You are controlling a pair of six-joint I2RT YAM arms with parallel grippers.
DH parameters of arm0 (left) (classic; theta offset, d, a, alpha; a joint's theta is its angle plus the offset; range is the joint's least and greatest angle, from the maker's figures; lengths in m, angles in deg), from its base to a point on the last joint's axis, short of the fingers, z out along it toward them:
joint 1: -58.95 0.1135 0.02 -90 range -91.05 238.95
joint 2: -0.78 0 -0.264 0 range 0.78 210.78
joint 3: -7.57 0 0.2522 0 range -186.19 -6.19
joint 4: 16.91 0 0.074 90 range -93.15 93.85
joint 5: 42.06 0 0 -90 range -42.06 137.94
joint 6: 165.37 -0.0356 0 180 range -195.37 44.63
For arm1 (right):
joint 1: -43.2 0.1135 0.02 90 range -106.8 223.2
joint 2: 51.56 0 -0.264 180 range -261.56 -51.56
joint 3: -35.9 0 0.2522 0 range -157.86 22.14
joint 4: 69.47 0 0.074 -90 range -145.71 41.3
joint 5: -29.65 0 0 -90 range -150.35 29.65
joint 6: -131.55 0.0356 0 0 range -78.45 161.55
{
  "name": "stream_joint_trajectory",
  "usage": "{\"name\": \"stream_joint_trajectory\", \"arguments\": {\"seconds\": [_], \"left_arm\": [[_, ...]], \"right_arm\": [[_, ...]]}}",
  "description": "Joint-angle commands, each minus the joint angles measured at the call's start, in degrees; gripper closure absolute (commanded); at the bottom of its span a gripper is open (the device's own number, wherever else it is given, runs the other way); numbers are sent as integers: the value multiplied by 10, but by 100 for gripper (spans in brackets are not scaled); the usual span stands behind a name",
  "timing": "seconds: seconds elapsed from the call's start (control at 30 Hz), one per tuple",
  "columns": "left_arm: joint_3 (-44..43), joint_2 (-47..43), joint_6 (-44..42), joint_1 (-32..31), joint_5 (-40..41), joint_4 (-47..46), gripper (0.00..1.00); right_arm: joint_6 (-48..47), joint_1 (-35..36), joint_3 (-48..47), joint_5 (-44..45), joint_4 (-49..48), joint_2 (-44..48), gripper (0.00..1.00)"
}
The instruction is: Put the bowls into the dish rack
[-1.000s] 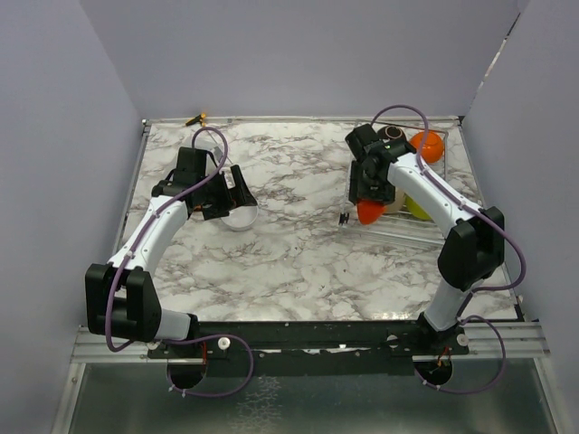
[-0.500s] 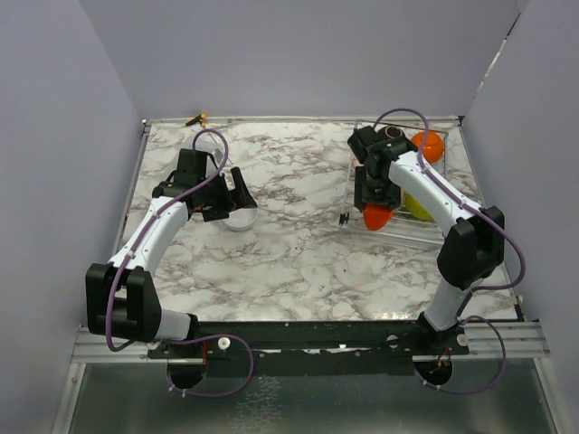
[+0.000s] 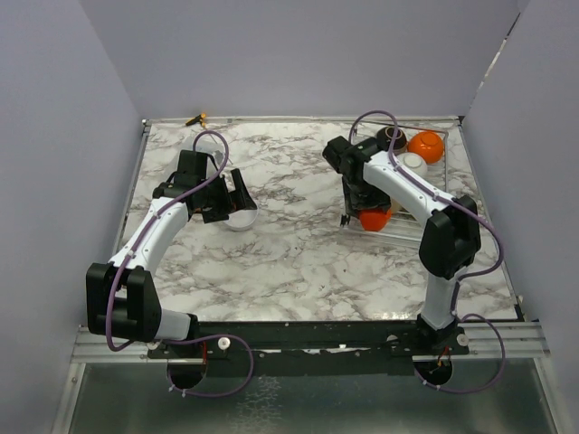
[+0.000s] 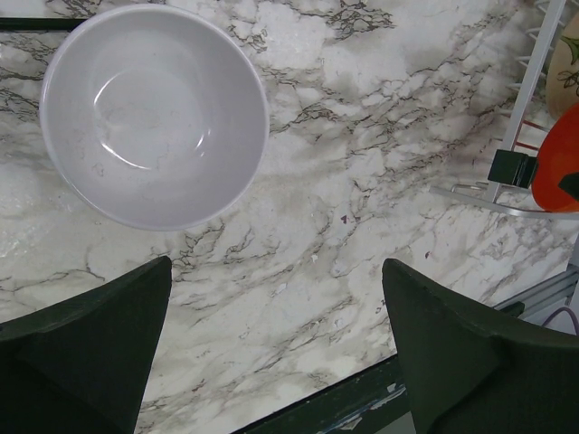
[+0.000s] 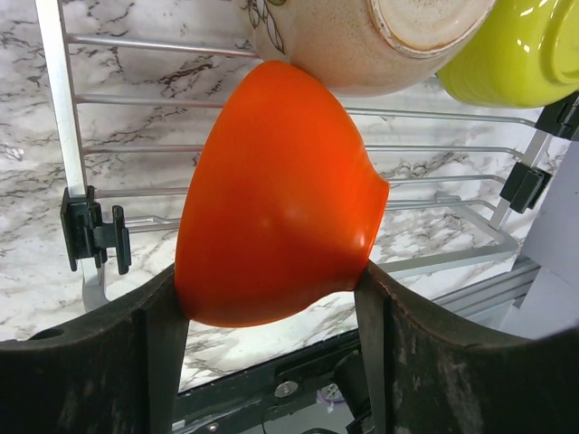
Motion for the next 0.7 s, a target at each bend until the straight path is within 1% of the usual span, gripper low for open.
{"name": "stream_joint_trajectory", "arguments": {"seconds": [0.0, 0.13, 0.27, 0.4, 0.5, 0.67], "left_arm": [[4, -7, -9, -1, 4, 5, 1], [0, -2, -9, -1, 3, 6, 1], [-3, 1, -10, -1, 3, 7, 1], [-7, 5, -10, -1, 1, 8, 1], [-9, 7, -11, 0, 1, 8, 1], [-9, 8, -12, 0, 2, 9, 1]], "right_arm": [[2, 10, 8, 26, 68, -19, 42], [-8, 20, 13, 44, 69, -34, 33], [-13, 27, 3, 42, 66, -38, 25], [-23, 33, -14, 35, 60, -37, 11], [-30, 33, -29, 11, 47, -29, 7], [-35, 33, -49, -10, 47, -22, 5]]}}
